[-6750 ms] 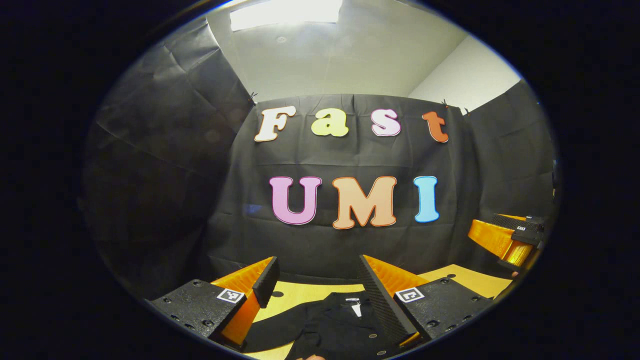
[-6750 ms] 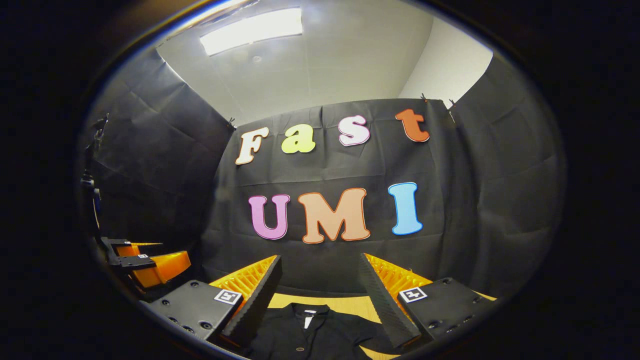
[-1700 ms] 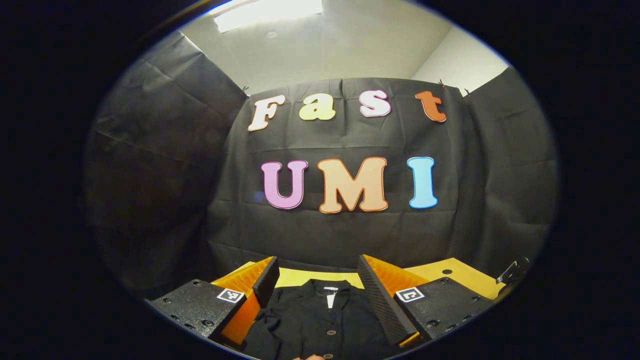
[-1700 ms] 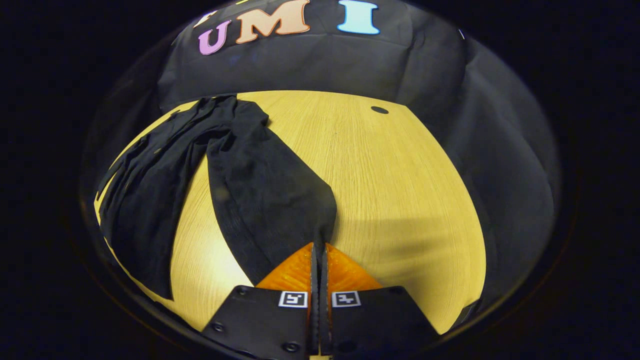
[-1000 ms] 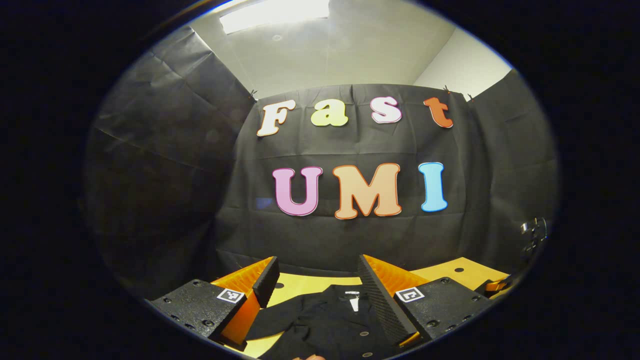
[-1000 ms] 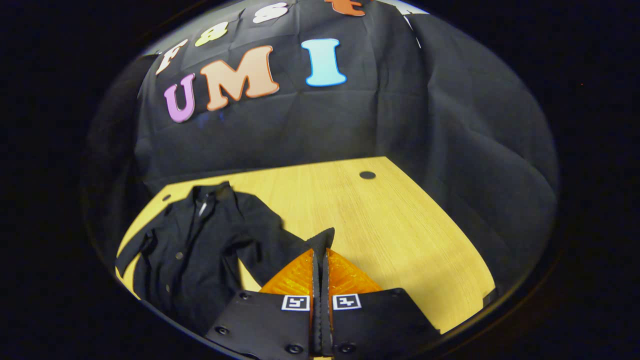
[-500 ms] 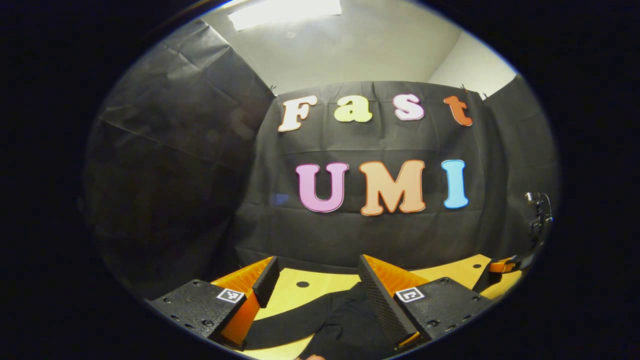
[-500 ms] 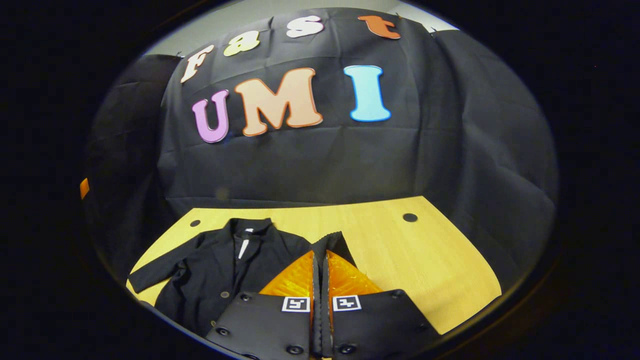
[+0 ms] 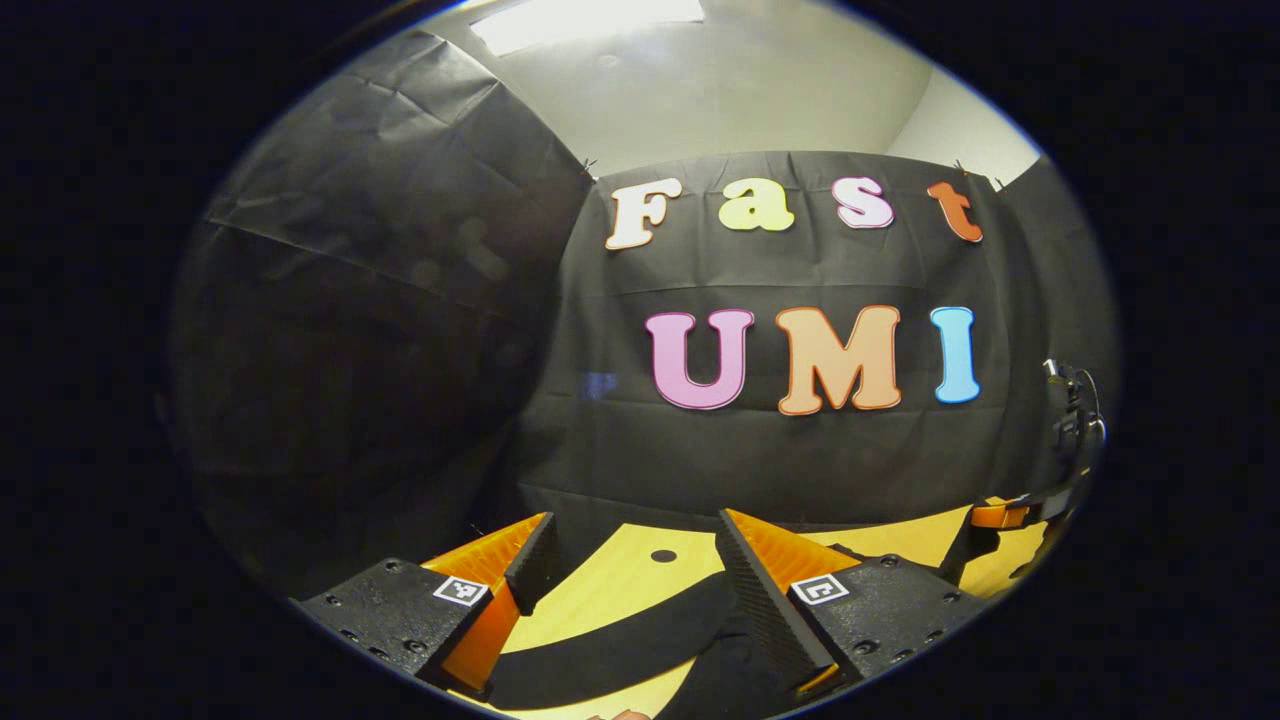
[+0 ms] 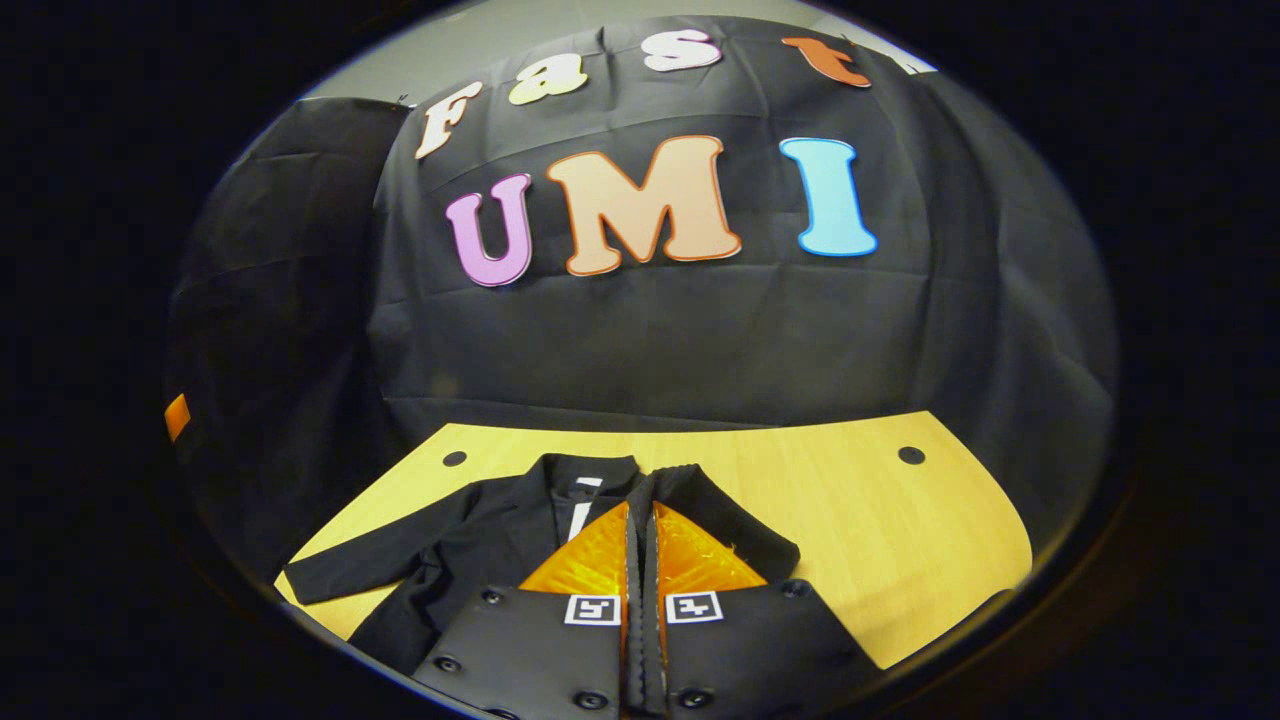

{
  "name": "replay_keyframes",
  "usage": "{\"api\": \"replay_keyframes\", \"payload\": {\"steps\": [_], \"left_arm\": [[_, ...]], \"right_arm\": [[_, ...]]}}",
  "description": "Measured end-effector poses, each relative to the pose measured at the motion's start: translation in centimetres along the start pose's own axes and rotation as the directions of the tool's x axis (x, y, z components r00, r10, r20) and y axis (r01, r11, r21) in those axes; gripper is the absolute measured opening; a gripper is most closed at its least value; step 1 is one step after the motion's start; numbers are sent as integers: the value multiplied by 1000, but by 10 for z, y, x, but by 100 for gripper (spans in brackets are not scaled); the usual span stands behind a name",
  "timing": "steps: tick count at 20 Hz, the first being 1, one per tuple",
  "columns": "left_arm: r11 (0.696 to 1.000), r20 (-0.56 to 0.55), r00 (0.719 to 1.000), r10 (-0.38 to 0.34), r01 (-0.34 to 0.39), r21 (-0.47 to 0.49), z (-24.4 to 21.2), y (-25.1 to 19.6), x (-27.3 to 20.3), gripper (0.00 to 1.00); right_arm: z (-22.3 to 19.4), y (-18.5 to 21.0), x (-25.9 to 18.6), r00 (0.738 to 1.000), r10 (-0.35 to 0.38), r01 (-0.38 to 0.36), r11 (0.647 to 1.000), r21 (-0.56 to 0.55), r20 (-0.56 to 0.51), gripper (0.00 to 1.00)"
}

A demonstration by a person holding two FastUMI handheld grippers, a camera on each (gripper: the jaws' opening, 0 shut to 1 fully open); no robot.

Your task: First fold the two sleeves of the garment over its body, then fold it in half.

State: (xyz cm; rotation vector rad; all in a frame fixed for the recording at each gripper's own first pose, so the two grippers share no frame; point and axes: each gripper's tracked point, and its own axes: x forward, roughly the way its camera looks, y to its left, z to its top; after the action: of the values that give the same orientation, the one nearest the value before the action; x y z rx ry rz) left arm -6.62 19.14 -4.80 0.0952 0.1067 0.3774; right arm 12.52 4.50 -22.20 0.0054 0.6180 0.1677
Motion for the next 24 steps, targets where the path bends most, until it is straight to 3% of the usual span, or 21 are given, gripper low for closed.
{"api": "replay_keyframes", "payload": {"steps": [10,17,24], "left_arm": [[1000,-3,1000,-20,20,20,-9,51,23,94],[996,-27,996,-79,80,29,-25,78,51,94],[998,-65,996,-65,66,11,-43,114,61,94]], "right_arm": [[-9,102,27,996,80,-83,993,-82,-34,5],[-28,157,50,995,68,-78,988,-136,-75,2],[-77,203,84,975,56,-103,970,-219,-214,2]]}}
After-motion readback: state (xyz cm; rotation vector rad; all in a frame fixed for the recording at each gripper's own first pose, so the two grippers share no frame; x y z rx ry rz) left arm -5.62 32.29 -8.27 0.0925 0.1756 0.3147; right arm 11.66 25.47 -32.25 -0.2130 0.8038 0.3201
